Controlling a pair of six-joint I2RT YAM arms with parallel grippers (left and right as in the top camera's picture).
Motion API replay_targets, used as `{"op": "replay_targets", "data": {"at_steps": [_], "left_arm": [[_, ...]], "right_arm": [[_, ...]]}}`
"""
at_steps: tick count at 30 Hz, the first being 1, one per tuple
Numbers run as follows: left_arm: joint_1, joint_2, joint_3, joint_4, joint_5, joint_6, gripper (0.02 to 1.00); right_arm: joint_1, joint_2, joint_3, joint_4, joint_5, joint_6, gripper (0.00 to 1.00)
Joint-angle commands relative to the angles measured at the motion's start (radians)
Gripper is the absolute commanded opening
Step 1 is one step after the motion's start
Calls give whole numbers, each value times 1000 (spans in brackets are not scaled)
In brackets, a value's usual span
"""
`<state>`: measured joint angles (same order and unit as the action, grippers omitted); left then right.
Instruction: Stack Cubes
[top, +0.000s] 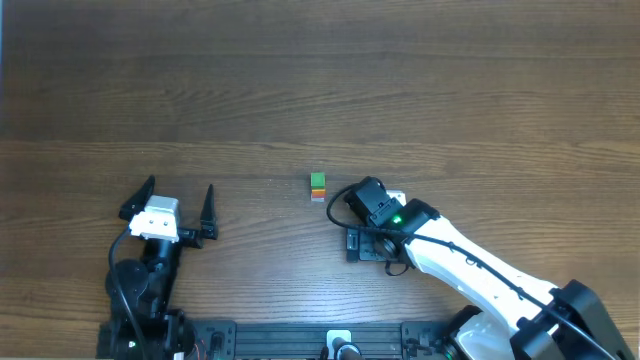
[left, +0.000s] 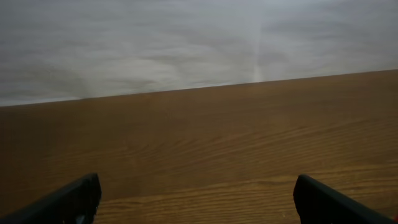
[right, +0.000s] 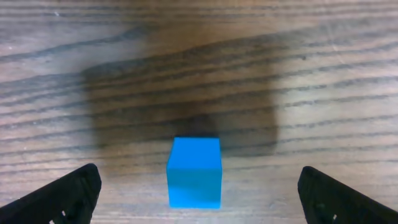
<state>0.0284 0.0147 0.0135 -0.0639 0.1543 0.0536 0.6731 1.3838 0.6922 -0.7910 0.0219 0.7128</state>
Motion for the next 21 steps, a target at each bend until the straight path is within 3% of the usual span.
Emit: {"op": "replay_targets", "data": {"at_steps": [1,10,21], "left_arm": [[-5,-7,-7,2,10,18,1000],[-5,-7,-7,2,10,18,1000],[-5,-7,-7,2,10,18,1000]], "right_arm": [[-6,25,-19,40,24,-12,991],[-5,94,-23,74,14,-17,954],[-4,100,-23,77,-13,-19,549]]}}
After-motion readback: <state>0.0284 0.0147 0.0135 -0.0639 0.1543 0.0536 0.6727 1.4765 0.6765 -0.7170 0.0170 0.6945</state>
